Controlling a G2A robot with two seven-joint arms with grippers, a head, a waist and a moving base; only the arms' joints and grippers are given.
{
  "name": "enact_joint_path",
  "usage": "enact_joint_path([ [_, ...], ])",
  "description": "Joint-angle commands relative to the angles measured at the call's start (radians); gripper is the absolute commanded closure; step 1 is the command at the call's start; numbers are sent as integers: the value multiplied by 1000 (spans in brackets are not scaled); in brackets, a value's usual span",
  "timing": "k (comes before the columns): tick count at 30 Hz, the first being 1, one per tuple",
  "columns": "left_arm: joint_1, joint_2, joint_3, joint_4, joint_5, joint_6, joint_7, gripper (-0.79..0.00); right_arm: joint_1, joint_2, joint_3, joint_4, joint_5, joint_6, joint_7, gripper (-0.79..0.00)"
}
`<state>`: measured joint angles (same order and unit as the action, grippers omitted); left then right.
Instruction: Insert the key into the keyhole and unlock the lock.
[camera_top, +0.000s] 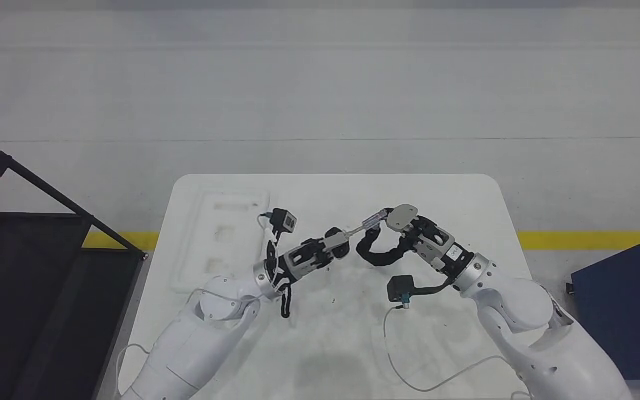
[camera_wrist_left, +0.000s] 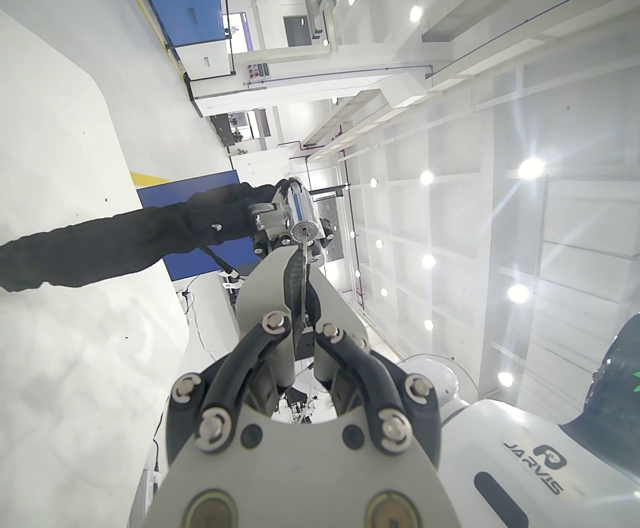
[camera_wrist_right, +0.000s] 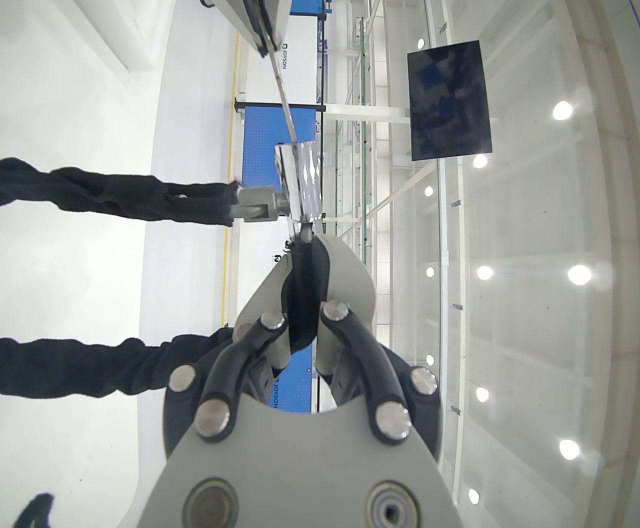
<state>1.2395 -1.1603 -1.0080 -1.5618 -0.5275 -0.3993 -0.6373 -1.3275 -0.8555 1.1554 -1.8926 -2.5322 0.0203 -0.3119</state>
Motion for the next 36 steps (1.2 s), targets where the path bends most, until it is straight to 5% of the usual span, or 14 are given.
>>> enact_joint_path([
  [1,-3,-2,3,-2,4,6,-2,0,0,0,0,0,0,0,0,0],
  [28,41,-20,-18,-59,137,33,151,0,-1,0,0,-1,0,0,2,0],
  [36,43,-26,-22,-55,127,33,150,0,-16,-6,-1,-50,-109,-45,66,0],
])
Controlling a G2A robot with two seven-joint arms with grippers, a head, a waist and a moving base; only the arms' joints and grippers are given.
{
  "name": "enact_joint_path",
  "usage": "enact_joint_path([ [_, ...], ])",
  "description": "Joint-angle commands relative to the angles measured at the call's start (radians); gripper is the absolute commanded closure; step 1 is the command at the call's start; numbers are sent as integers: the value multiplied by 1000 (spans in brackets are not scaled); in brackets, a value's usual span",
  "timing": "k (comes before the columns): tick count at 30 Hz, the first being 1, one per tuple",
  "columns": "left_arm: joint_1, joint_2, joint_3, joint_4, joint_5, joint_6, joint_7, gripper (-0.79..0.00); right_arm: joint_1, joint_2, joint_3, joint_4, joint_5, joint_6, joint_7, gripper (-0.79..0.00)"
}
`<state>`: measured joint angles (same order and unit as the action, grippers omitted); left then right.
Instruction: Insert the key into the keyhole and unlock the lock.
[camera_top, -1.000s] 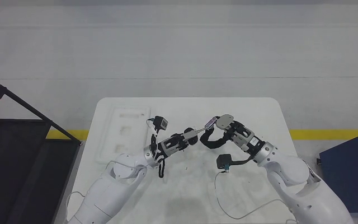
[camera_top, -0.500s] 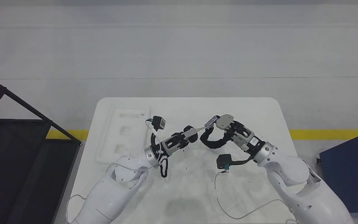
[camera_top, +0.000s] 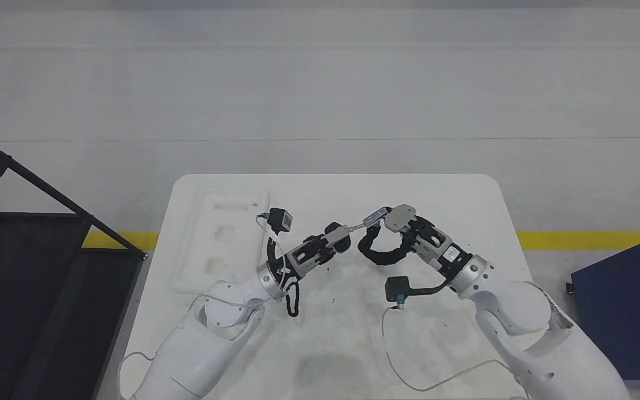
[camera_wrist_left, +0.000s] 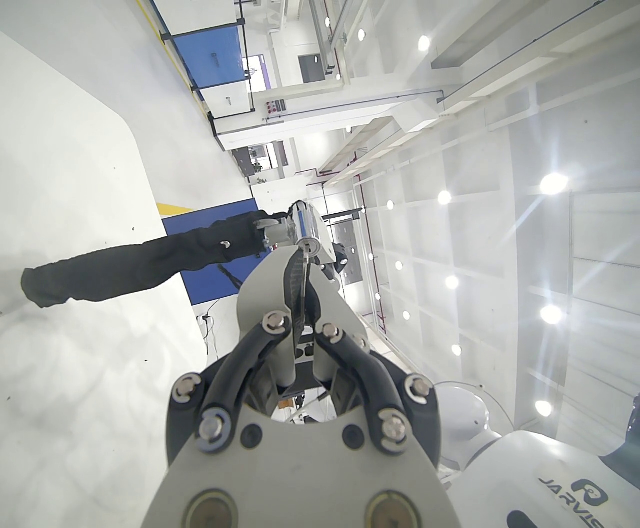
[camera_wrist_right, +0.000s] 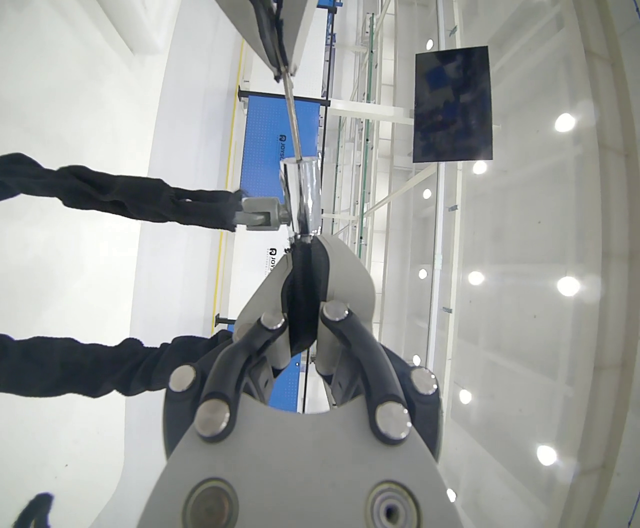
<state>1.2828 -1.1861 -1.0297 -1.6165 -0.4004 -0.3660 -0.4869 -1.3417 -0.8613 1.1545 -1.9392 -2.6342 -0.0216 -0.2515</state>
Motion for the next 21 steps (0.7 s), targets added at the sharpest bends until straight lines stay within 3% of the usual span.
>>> enact_joint_path([
  [1,0,-1,-1,1,1,0,0,0,-3,-2,1,-7,-16,-9,16,0],
  [21,15,-15,-7,0,13,3,24,0,-47,-20,34,-75,-67,-68,94,0],
])
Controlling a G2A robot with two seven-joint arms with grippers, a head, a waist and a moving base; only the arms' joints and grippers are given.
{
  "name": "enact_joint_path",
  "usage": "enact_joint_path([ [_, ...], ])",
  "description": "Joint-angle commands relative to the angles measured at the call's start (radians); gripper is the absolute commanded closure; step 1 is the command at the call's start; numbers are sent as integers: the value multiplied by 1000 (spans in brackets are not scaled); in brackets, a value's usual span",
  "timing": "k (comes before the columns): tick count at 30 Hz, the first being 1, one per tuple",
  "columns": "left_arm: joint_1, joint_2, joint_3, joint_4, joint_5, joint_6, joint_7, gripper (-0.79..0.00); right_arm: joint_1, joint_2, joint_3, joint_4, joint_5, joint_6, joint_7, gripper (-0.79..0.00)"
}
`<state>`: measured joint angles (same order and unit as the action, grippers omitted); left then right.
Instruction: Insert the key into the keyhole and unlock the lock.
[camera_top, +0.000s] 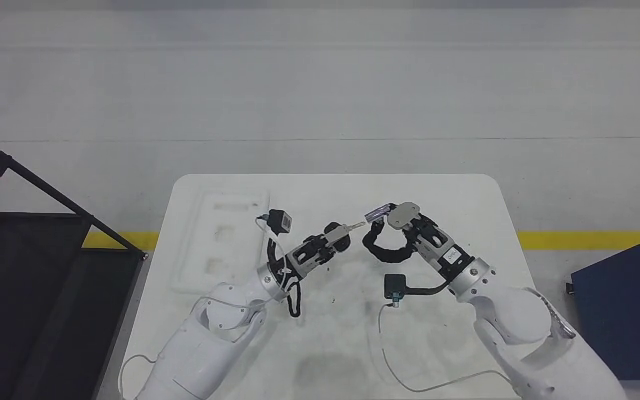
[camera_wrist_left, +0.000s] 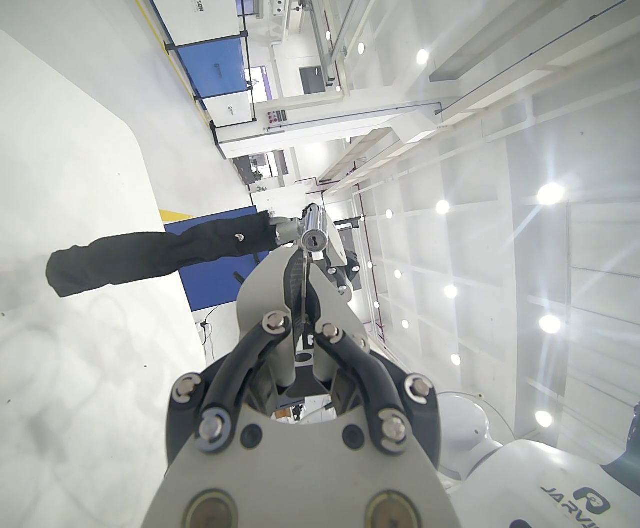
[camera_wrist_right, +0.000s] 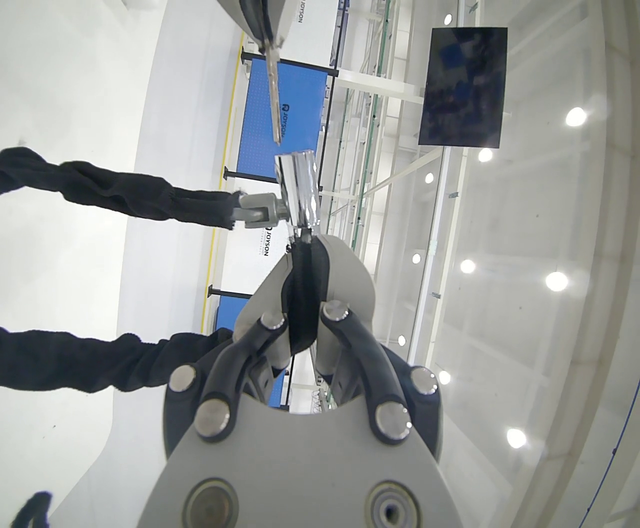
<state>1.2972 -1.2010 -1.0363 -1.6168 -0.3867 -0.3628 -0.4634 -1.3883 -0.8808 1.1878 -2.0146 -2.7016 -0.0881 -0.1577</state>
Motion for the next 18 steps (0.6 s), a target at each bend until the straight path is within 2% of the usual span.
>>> enact_joint_path([
  [1,1,-1,-2,-1,1,-1,1,0,-2,-2,2,0,0,-2,-1,0],
  [9,12,-6,-6,-17,9,-41,0,0,-5,-11,7,5,8,-5,-6,0],
  [18,21,-11,-16,-15,6,-45,18,0,-6,-21,10,11,23,2,-12,0],
])
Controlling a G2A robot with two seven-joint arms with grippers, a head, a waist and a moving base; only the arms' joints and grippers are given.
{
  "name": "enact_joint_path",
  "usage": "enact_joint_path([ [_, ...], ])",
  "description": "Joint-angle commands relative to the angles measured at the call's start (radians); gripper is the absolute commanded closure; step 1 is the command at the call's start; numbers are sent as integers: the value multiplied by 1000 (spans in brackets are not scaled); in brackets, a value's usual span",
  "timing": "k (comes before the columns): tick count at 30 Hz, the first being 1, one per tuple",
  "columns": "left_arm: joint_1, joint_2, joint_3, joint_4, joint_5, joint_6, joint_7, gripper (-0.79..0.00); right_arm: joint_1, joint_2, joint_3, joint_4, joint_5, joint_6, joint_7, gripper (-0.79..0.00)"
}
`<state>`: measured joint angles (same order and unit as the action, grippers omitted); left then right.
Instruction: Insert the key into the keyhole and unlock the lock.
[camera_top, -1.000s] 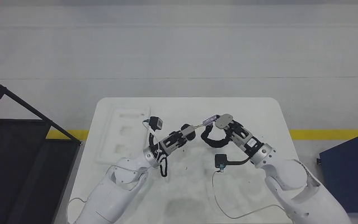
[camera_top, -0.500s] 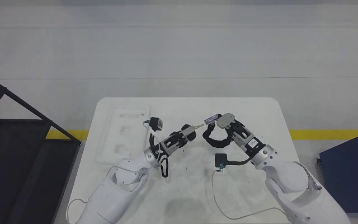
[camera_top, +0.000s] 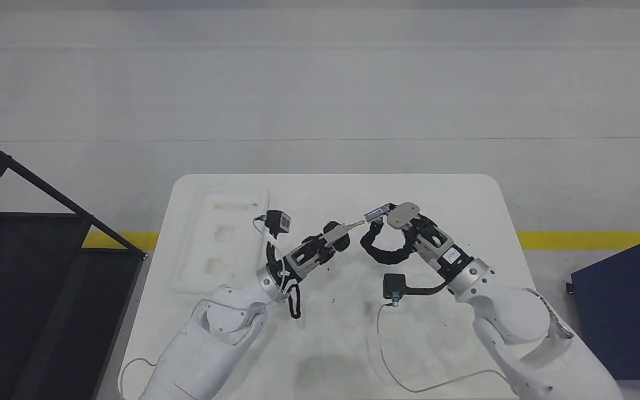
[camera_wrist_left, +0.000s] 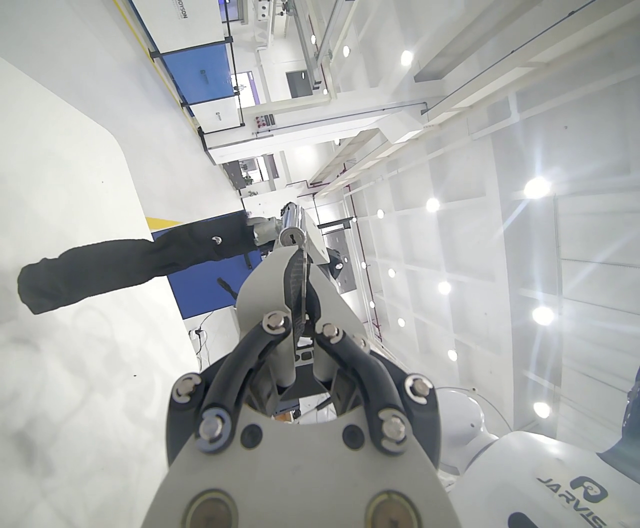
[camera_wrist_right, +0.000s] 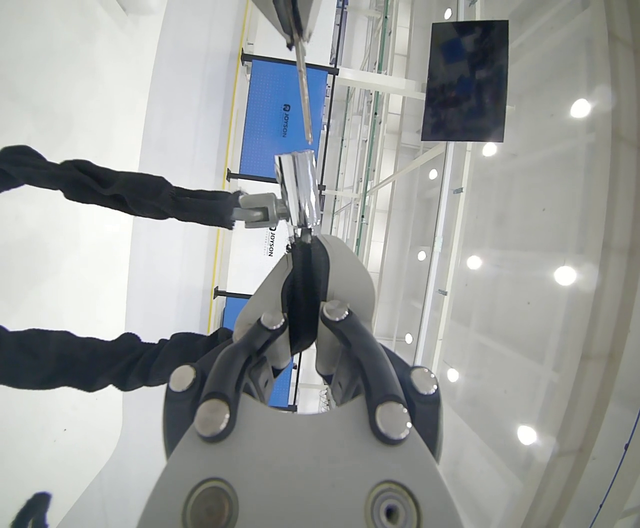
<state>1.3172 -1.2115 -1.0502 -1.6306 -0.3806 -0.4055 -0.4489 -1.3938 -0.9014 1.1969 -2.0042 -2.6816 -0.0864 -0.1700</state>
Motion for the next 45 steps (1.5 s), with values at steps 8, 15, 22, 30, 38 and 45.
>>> enact_joint_path([
  [8,16,-4,-11,-6,4,-6,23,0,-4,-9,8,-1,4,-3,6,0],
  [15,20,-11,-2,-4,-3,-6,24,0,-4,-17,9,-9,4,-9,10,0],
  [22,21,-15,-4,-2,-3,-7,29,0,13,-28,-4,-13,9,-16,12,0],
  [30,32,-18,-23,-10,1,-20,46,0,27,-39,-18,-8,1,-27,21,0],
  [38,38,-21,-27,-13,-4,-20,40,0,28,-46,-15,3,2,-30,15,0],
  [45,39,-26,-28,-12,0,-16,49,0,27,-50,-12,5,3,-31,12,0],
])
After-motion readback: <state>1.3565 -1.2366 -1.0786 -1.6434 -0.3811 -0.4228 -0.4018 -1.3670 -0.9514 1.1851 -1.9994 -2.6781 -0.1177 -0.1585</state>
